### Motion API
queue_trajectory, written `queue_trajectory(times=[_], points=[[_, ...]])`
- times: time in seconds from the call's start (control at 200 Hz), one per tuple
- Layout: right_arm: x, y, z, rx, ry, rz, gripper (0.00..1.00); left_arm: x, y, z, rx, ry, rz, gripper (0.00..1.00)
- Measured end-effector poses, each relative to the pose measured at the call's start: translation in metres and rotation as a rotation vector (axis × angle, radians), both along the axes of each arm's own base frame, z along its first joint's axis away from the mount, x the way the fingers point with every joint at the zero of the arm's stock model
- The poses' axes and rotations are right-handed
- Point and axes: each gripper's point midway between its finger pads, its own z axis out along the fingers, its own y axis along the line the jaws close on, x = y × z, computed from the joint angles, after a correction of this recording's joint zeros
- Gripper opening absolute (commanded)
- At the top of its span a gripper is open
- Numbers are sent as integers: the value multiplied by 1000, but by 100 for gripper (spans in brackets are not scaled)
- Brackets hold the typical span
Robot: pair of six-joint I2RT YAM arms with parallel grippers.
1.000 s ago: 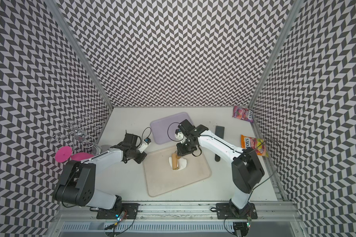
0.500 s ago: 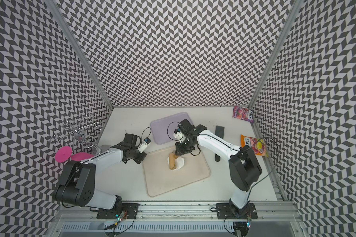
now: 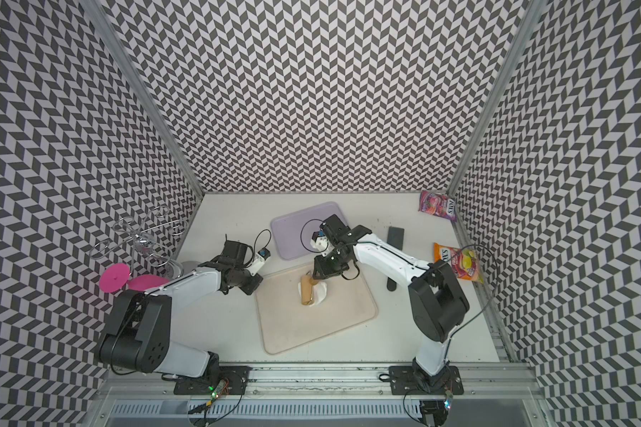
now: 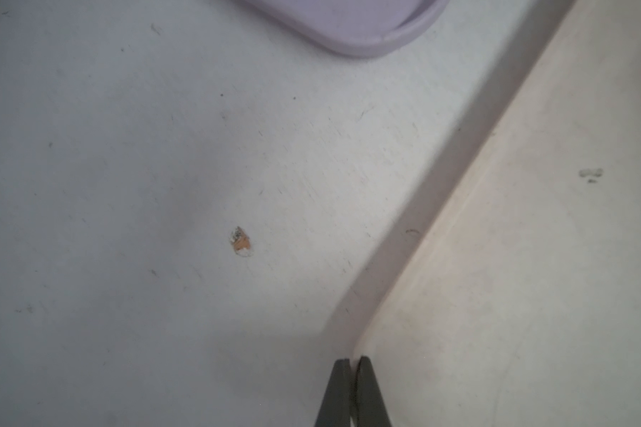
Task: Roll out the dumpling wrappers from the dough
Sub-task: Flatten out the dough on the work surface.
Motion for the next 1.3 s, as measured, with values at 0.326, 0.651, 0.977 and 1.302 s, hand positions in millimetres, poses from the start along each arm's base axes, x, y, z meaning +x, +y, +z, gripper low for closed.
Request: queue_trajectory(times=[0.326, 0.651, 0.977, 1.302], points=[[0, 6, 4, 58, 14, 19, 0, 0, 2, 0, 9, 0, 6, 0], [-1, 8, 4, 86, 22, 26, 0, 0, 3, 0, 10, 0, 8, 0], [-1, 13, 2, 115, 37, 32, 0, 0, 4, 0, 15, 0, 11, 0], [0, 19, -1, 156, 76, 30, 0, 1, 6, 0, 20, -1, 15, 0]])
